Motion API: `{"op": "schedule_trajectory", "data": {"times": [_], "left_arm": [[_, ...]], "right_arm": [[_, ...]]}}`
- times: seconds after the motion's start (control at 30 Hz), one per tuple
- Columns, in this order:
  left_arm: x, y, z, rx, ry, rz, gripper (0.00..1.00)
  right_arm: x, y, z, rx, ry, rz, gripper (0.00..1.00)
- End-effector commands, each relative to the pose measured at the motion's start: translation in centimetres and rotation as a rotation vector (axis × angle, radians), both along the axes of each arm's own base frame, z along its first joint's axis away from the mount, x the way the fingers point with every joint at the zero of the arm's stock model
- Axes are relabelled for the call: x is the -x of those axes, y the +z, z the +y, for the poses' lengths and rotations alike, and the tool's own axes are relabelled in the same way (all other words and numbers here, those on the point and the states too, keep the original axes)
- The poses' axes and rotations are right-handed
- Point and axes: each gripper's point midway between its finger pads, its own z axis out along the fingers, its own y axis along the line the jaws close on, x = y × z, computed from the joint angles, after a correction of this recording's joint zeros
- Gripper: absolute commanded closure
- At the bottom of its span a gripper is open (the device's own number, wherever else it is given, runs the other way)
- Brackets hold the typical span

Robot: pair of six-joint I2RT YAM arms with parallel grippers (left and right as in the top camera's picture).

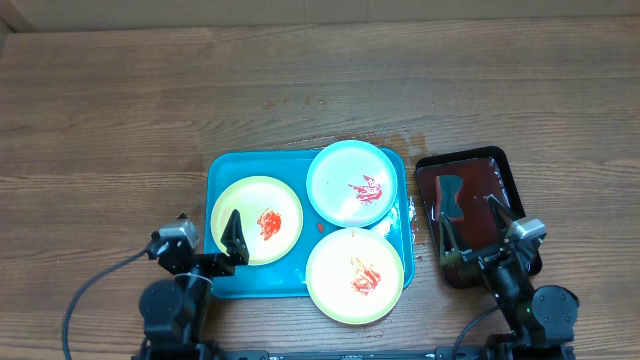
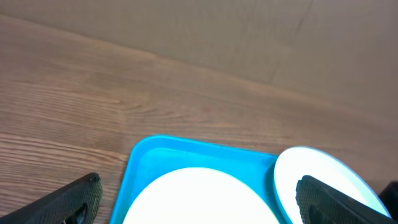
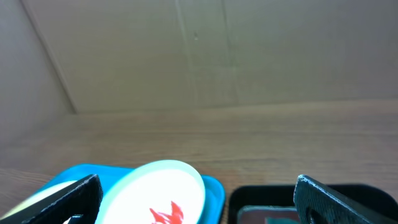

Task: Clean dirty plates on tray and stack at the side
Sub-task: 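Move left gripper to the left yellow plate rim, right gripper to sponge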

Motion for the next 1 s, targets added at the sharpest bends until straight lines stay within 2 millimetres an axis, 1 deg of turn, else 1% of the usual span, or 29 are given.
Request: {"op": "schedule_trajectory", "data": {"times": [0.0,0.13,0.23,0.27,0.33,0.4,0.5,0.57,0.63,0.7,0.77,0.8,0.83,0.9,0.97], "left_arm": [[-0.6,3.7,-0.3,-0.098,-0.041,-0.002,0.00],[-2.6,5.4,-0.3,-0.095,-0.049,0.105,0.00],[-4.7,5.7,-0.9,-0.076,-0.093,0.226,0.00],[-5.6,5.6,-1.2,-0.063,-0.117,0.293,0.00],[-6.8,5.0,-1.8,-0.045,-0.150,0.403,0.00],[-7.7,4.3,-2.5,-0.033,-0.180,0.509,0.00],[-8.7,2.8,-3.7,-0.029,-0.219,0.670,0.00],[-9.2,1.9,-4.7,-0.031,-0.247,0.754,0.00],[-9.5,1.2,-5.6,-0.030,-0.276,0.798,0.00],[-9.7,0.5,-6.9,-0.026,-0.319,0.822,0.00],[-9.6,0.0,-7.8,-0.036,-0.344,0.834,0.00],[-9.6,0.0,-8.1,-0.037,-0.350,0.837,0.00],[-9.5,0.0,-8.3,-0.039,-0.356,0.837,0.00],[-9.4,0.0,-8.8,-0.044,-0.369,0.836,0.00],[-9.3,0.0,-9.1,-0.040,-0.383,0.838,0.00]], "right_arm": [[0.6,2.9,0.8,-0.024,0.049,-0.032,0.00],[0.5,3.1,1.9,-0.022,0.116,0.013,0.00],[0.3,3.4,3.0,-0.037,0.189,0.071,0.00],[-0.1,3.7,3.3,-0.072,0.208,0.117,0.00],[-0.7,4.0,3.8,-0.123,0.235,0.186,0.00],[-1.3,4.2,4.4,-0.164,0.268,0.269,0.00],[-2.5,3.7,5.3,-0.231,0.305,0.470,0.00],[-3.3,2.6,5.5,-0.273,0.295,0.651,0.00],[-3.6,1.2,5.5,-0.295,0.267,0.828,0.00],[-3.6,-0.4,5.5,-0.314,0.239,1.010,0.00],[-3.2,-2.4,5.3,-0.327,0.191,1.214,0.00],[-3.0,-3.1,5.0,-0.323,0.165,1.270,0.00],[-2.7,-4.2,4.6,-0.311,0.122,1.346,0.00],[-2.0,-6.5,3.2,-0.260,0.016,1.474,0.00],[-1.2,-8.0,2.4,-0.222,-0.047,1.551,0.00]]}}
